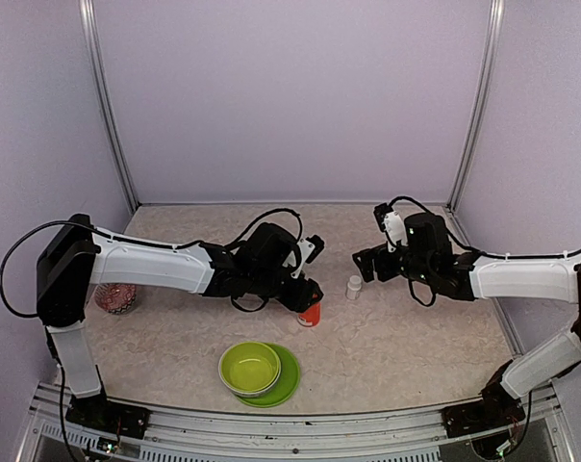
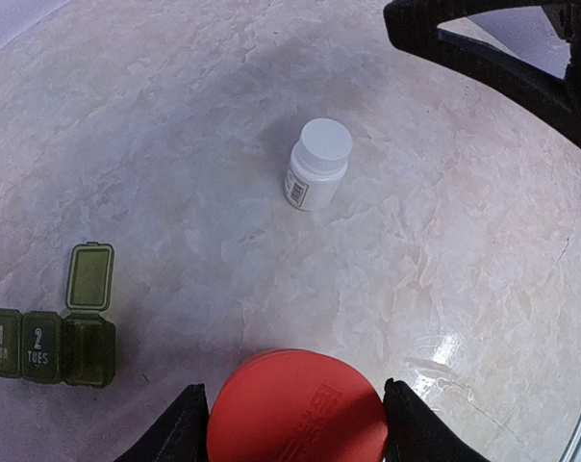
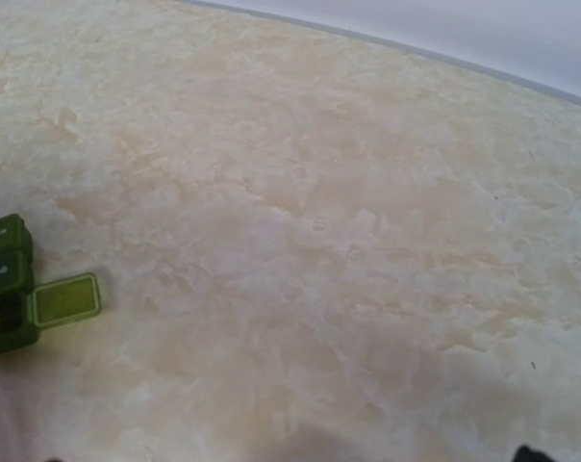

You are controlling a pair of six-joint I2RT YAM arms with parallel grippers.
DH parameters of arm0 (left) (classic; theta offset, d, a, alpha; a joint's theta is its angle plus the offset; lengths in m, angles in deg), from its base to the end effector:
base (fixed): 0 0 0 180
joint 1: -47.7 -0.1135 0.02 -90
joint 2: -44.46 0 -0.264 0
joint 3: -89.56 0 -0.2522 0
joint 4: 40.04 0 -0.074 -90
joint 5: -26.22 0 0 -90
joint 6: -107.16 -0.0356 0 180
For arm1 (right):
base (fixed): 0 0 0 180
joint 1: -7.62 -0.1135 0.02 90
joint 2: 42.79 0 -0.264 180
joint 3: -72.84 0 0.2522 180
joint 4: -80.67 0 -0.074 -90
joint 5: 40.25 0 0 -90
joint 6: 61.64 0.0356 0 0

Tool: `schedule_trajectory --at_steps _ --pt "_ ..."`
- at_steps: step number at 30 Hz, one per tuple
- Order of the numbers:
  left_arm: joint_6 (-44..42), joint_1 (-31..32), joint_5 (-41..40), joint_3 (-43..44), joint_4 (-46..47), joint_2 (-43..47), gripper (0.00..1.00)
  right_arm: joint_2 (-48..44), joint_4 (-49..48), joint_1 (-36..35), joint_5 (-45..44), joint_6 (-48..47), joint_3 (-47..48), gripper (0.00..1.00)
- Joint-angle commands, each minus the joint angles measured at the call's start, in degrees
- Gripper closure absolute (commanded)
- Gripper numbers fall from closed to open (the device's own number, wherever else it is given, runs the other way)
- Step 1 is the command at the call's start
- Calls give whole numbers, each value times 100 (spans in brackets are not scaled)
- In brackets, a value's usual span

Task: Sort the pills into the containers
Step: Pick up the pill bottle from the center of the board.

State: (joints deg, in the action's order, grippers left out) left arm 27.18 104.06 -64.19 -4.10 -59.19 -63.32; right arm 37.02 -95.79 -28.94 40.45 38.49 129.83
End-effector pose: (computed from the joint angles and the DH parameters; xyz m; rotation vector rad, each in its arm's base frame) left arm 0.2321 -0.3484 0.2014 0.9216 2.1633 -0.5852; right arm 0.2472 0.1762 0.2271 -0.3660 2.0090 0.3492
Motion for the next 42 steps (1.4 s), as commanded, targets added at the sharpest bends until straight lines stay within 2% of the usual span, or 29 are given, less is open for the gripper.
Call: schedule_trajectory --at_steps 1,11,28,34,40,42 --pt "20 33 8 -62 71 21 41 61 -164 60 16 10 -68 1" --pt "57 28 73 -60 119 -58 34 28 -169 61 16 31 -102 0" --pt "58 33 77 -31 94 -159 34 53 -209 61 12 64 -134 0" --pt "54 33 40 -17 151 -155 43 61 -217 61 15 70 -147 0" --pt "27 32 45 5 143 -149 63 61 -218 61 84 27 -132 0" --pt "14 33 41 -20 135 -94 67 61 -230 63 167 -12 -130 0"
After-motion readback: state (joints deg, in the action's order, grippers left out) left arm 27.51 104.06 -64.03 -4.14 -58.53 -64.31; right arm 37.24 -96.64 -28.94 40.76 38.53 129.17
